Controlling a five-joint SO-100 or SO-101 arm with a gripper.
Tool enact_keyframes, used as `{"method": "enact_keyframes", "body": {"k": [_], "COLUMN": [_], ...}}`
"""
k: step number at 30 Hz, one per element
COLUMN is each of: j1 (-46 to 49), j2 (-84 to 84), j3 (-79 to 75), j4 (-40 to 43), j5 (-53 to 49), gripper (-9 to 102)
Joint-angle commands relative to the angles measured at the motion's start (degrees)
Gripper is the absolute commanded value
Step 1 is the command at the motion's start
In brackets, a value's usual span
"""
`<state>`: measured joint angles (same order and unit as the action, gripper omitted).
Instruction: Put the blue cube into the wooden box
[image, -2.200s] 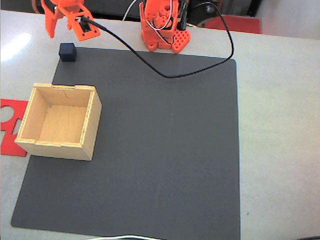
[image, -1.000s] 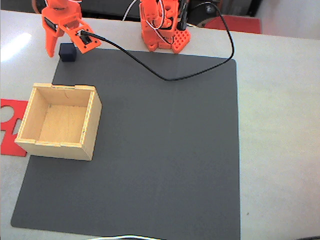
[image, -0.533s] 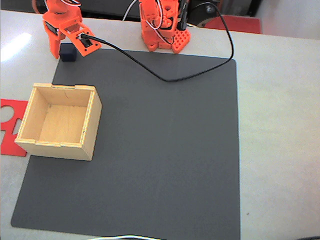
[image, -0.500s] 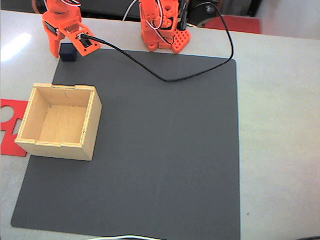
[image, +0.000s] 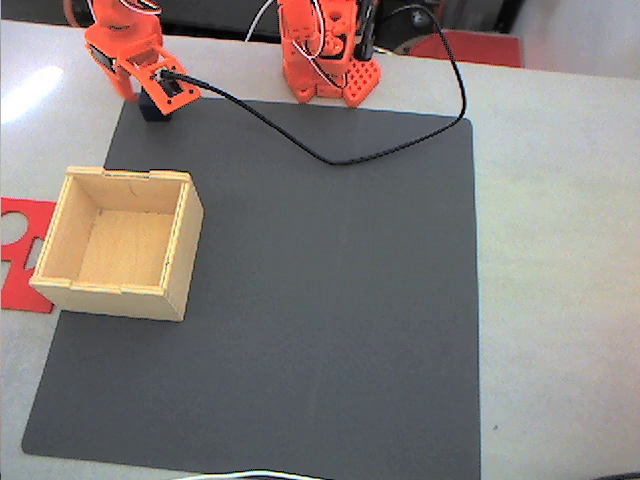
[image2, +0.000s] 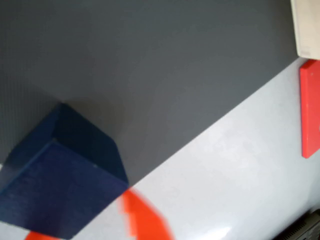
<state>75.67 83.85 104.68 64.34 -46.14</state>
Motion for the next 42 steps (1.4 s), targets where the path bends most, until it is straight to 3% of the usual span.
{"method": "enact_keyframes", "body": {"k": [1,14,30,40,42], "j1": [-0.6,-1.3,-1.8,-1.9,-1.9], "j2": [2.3,3.8,2.7,-2.4,-3.6], "j3": [-2.5,-2.2,-1.1,-1.0,-0.9], "j4": [1.1,6.2,8.5,8.2,5.3], "j5": [0.4,-13.3,-40.9,-43.4,-40.5], "gripper": [24,29,30,30,24]}}
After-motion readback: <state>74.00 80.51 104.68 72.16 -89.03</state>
